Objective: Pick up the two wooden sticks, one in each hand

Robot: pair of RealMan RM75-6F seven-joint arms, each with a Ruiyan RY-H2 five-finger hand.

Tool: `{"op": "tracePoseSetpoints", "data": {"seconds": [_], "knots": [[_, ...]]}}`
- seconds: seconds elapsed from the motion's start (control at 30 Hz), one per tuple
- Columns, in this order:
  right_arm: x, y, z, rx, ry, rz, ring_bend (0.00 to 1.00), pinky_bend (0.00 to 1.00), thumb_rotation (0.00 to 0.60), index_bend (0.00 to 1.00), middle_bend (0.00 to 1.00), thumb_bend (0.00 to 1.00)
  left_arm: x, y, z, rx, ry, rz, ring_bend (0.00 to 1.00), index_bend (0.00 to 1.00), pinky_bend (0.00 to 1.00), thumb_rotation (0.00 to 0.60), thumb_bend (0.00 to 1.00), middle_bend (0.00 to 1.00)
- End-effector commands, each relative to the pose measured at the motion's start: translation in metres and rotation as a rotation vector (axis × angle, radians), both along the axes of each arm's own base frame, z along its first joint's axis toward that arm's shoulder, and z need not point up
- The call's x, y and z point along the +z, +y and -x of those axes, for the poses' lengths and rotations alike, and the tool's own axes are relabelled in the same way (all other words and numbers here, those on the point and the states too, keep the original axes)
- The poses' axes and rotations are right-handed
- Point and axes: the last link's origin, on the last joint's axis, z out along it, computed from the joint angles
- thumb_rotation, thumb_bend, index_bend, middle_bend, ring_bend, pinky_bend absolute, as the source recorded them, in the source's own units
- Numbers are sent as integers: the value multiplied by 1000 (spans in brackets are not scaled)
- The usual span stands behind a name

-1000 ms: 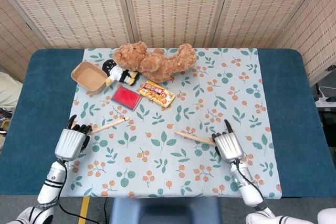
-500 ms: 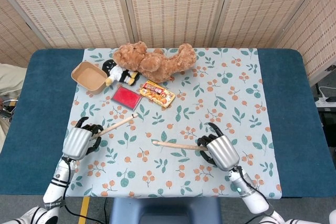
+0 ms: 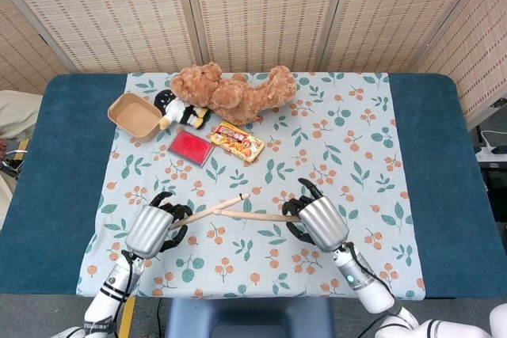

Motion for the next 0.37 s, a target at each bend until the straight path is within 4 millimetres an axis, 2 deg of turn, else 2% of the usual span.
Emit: {"op": "tracePoseSetpoints", "data": {"seconds": [0.03, 0.37], "knots": [[-1, -3, 0, -20, 8, -12, 588, 157, 600, 951, 857, 454, -1, -5, -4, -13, 0, -5, 565, 825, 235, 600, 562, 886], [-3, -3, 2, -22, 21, -18, 588, 157, 600, 951, 857, 454, -3, 0, 0, -12, 14, -36, 565, 826, 235, 600, 562, 888]]}}
